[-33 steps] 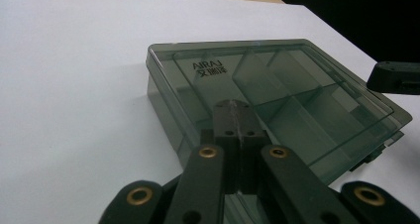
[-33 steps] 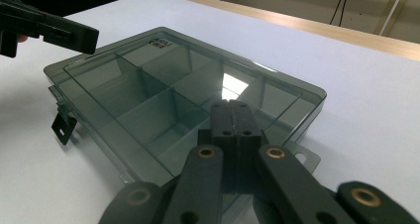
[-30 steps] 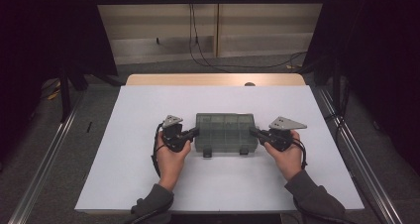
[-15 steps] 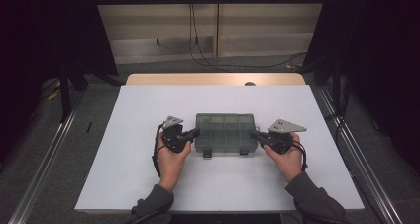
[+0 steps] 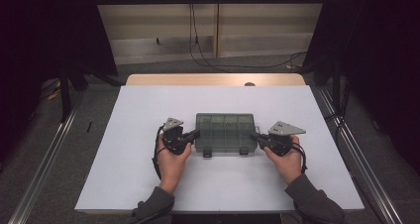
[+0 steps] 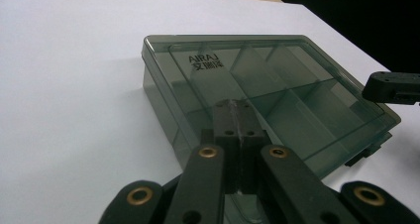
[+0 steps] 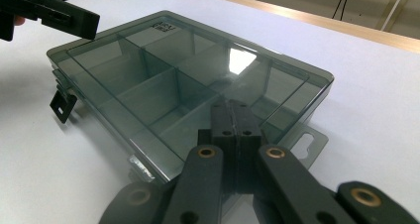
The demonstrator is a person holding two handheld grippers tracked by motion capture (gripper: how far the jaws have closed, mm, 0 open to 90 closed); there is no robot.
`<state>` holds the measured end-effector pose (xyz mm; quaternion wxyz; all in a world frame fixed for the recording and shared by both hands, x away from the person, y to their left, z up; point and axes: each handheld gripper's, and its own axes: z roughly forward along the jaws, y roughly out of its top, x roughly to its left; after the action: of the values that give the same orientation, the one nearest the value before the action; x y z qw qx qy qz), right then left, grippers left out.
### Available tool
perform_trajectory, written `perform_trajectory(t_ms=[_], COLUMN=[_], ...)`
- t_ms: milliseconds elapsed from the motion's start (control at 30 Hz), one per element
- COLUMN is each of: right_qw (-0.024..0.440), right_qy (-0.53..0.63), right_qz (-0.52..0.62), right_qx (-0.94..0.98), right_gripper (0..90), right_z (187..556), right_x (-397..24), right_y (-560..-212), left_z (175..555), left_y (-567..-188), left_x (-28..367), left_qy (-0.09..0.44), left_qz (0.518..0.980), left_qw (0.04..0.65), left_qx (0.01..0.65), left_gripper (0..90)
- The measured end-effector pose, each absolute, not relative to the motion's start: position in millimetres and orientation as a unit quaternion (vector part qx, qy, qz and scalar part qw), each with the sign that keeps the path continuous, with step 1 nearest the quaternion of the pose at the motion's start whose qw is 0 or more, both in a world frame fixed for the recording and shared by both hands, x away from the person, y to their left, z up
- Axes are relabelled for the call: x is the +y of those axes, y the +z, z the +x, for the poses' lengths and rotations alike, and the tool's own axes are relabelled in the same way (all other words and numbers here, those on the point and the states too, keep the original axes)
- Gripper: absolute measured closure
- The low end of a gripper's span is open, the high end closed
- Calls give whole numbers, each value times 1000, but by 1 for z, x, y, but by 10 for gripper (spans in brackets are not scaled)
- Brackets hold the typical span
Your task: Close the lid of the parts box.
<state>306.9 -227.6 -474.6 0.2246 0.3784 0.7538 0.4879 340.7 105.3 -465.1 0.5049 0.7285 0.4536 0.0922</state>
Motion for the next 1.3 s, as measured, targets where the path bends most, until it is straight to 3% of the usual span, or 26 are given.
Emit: perform_trajectory(t_ms=[1300], right_qw=[237], right_qy=[500], right_qz=[383], right_qx=[740], right_gripper=[900], right_z=[302], right_x=[-224], right_y=[-481], left_z=[338], left_y=[-466], left_x=[104], left_qy=[115], left_qz=[734], left_qw=[503], left_qx=[442], left_gripper=[900])
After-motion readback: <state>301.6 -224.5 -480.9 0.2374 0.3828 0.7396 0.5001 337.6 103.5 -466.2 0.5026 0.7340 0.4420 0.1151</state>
